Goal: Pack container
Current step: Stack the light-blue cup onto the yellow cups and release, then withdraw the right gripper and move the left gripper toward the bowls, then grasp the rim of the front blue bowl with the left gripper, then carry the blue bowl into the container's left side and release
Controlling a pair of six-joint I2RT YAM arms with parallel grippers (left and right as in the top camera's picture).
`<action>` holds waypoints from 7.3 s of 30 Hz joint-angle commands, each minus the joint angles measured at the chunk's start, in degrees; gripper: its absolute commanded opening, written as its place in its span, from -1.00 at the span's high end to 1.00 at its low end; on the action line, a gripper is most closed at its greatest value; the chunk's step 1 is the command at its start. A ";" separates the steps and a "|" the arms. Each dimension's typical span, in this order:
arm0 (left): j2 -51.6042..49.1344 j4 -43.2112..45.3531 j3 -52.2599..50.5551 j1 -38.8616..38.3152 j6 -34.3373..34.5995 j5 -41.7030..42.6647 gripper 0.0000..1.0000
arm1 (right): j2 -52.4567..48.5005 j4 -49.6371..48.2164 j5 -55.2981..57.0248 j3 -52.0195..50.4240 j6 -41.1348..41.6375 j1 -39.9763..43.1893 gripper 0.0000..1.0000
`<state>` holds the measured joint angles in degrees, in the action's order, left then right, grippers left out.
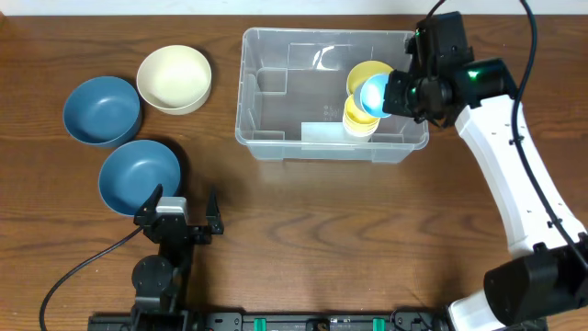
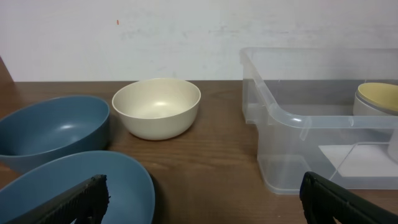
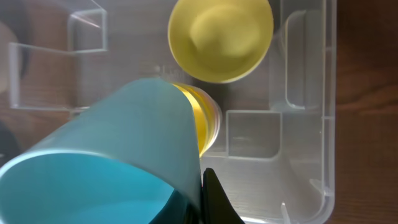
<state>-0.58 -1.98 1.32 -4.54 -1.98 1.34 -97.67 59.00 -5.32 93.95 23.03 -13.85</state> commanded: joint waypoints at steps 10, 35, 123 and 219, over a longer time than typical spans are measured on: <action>0.35 -2.10 -1.09 0.28 -0.79 -0.66 -0.96 | -2.10 -1.38 0.33 -1.18 0.59 -0.11 0.12; 0.35 -2.10 -1.09 0.28 -0.79 -0.66 -0.96 | 1.55 -6.12 -3.23 -0.42 -0.07 19.12 -0.99; -96.52 -37.03 60.72 2.99 10.88 -13.05 -0.18 | 1.55 -6.49 -0.48 -0.44 -0.15 35.60 -0.99; -97.70 -4.70 73.50 -28.81 -0.37 -2.05 0.88 | 1.55 -6.49 -0.46 -0.44 -0.15 35.60 -0.98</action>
<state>-96.51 -6.79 72.53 -33.54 -1.56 -0.01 -97.62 52.49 -5.93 93.10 22.35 21.45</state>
